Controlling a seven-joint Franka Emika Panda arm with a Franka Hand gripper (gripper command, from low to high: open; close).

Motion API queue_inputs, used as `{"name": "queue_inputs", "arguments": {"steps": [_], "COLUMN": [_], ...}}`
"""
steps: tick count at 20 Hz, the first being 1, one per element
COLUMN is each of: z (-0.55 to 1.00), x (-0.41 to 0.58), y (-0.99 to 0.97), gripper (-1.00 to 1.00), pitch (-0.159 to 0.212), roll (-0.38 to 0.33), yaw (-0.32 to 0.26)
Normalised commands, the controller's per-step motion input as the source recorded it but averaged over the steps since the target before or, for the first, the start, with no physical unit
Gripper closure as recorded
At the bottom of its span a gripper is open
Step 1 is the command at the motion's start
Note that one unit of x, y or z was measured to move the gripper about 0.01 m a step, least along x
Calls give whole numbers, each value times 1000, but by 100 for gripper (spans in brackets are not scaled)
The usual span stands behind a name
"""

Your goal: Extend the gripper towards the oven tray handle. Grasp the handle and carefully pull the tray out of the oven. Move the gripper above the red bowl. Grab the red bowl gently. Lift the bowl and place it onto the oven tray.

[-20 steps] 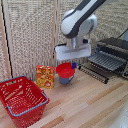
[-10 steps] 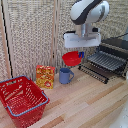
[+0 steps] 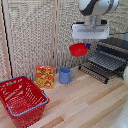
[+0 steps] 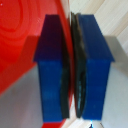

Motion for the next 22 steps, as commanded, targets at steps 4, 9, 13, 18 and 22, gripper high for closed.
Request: {"name": "queue_inputs", "arguments": {"steps": [4, 9, 13, 18, 22], "z": [250, 185, 64, -14, -136], "x": [44, 8, 20, 111, 171], "y": [-744, -809, -859, -923, -966], "gripper": [100, 100, 100, 100, 100], "pitch": [-1, 0, -33, -73, -40], "roll": [0, 0, 0, 4, 13], "yaw": [-157, -139, -120, -87, -61]}}
